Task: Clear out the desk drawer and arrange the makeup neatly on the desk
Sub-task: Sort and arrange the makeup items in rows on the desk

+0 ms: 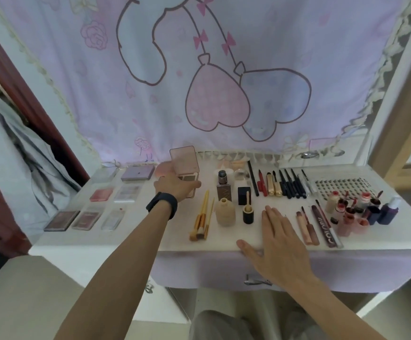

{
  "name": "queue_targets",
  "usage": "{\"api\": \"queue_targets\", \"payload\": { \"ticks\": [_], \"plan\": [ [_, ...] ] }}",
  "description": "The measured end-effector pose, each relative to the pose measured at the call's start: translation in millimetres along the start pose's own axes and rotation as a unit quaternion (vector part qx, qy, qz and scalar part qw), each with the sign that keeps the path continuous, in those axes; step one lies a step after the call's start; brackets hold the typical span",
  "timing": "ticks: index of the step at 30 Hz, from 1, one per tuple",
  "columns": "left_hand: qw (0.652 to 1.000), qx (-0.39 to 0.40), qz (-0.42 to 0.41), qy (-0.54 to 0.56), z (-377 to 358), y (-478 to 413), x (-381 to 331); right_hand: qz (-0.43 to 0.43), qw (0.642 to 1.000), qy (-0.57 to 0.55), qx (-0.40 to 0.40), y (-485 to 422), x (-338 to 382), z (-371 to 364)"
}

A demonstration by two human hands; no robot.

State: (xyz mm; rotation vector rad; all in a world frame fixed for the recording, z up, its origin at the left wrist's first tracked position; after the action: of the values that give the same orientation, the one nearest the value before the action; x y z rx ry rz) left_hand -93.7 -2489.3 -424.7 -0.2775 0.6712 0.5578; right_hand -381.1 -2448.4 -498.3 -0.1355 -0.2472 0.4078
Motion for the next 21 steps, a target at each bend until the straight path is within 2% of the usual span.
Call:
{"api": "queue_targets", "payload": {
  "ticks": [3, 6, 10, 21],
  "plan": [
    [0.998, -0.006, -0.016, -0.057, -16, -24, -8, 0.003, 1.0, 0.011, -0.004, 0, 2, -3],
    [0.995, 0.022, 0.022, -0.096, -32, -44, -10, 0.0, 1.0, 0.005, 0.004, -4, 0, -8],
    [0.99, -0.002, 0.035, -0.134, -45, -54, -5, -0.001, 1.0, 0.009, 0.0, -5, 0, -11],
    [0.997, -0.036, 0.003, -0.066, -53, -27, 33, -0.018, 0.999, 0.045, -0.016, 0, 3, -10]
  ]
}}
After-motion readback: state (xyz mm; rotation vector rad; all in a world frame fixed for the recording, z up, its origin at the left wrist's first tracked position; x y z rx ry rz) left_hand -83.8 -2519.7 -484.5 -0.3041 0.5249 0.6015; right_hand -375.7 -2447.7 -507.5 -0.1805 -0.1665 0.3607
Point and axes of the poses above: each hand's wrist, its own y-axis away from the middle knuckle, its own z-axis out of the back of the hand, x = y × z, the point moved 3 cm from there along -y, towards the middle knuckle, and after that the axes turned 5 degrees about -z, right-handed, at the moved point
